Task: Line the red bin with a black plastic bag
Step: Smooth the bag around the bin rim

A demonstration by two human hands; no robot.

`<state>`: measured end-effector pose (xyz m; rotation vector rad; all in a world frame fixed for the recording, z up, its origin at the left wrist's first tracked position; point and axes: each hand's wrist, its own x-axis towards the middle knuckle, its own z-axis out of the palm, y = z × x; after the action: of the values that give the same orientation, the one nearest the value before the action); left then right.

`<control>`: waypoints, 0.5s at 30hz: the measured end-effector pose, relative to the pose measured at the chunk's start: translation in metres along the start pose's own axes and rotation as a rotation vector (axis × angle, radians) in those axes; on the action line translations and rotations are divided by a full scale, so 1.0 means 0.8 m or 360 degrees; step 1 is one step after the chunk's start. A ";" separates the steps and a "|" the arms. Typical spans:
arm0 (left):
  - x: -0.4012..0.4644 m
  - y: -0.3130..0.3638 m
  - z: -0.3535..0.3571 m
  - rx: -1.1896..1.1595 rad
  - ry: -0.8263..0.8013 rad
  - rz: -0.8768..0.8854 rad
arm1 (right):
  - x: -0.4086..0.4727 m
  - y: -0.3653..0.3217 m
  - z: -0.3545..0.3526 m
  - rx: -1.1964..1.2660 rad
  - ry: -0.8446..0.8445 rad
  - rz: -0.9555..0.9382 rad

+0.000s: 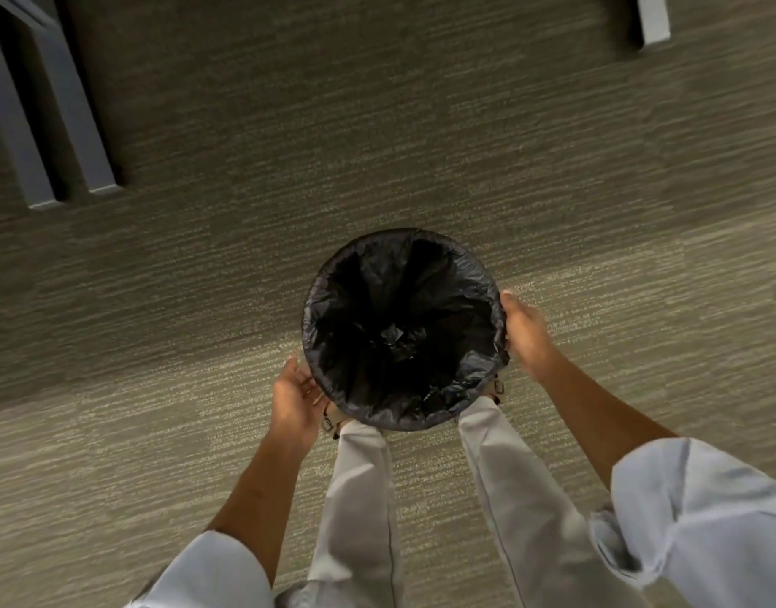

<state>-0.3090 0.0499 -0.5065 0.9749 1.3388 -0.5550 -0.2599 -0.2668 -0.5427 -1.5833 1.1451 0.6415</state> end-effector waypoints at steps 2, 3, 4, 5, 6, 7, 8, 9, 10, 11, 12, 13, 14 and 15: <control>0.001 -0.003 0.002 -0.0078 -0.0001 -0.0043 | -0.003 0.000 -0.002 0.0238 -0.0072 0.0122; 0.001 -0.004 0.004 -0.0110 0.0010 -0.0059 | -0.004 -0.001 -0.003 0.0314 -0.0118 0.0168; 0.002 -0.004 0.007 -0.0133 0.0027 -0.0063 | -0.005 -0.002 -0.004 0.0375 -0.0169 0.0206; 0.002 -0.005 0.011 -0.0140 0.0036 -0.0055 | -0.005 -0.002 -0.005 0.0424 -0.0225 0.0238; 0.002 -0.004 0.014 -0.0132 0.0026 -0.0036 | -0.005 -0.002 -0.005 0.0477 -0.0286 0.0262; 0.001 -0.003 0.018 -0.0118 0.0011 -0.0014 | -0.005 -0.002 -0.004 0.0530 -0.0353 0.0278; 0.000 -0.002 0.020 -0.0105 0.0003 0.0005 | -0.006 -0.003 -0.002 0.0577 -0.0423 0.0289; -0.002 -0.001 0.022 -0.0103 0.0011 0.0014 | -0.008 -0.005 -0.001 0.0606 -0.0490 0.0294; -0.002 0.001 0.023 -0.0112 0.0034 0.0020 | -0.011 -0.007 -0.001 0.0627 -0.0531 0.0280; -0.003 0.003 0.025 -0.0124 0.0063 0.0034 | -0.014 -0.008 -0.001 0.0656 -0.0551 0.0255; -0.002 0.005 0.026 -0.0136 0.0080 0.0059 | -0.017 -0.008 -0.002 0.0667 -0.0560 0.0238; -0.002 0.008 0.029 -0.0154 0.0094 0.0090 | -0.019 -0.007 -0.003 0.0636 -0.0551 0.0225; -0.001 0.010 0.033 -0.0184 0.0113 0.0119 | -0.021 -0.006 -0.004 0.0547 -0.0517 0.0208; -0.002 0.013 0.037 -0.0216 0.0141 0.0137 | -0.020 -0.003 -0.006 0.0400 -0.0457 0.0188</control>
<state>-0.2846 0.0303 -0.5039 0.9492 1.3879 -0.3544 -0.2646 -0.2657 -0.5261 -1.1760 1.0621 0.7449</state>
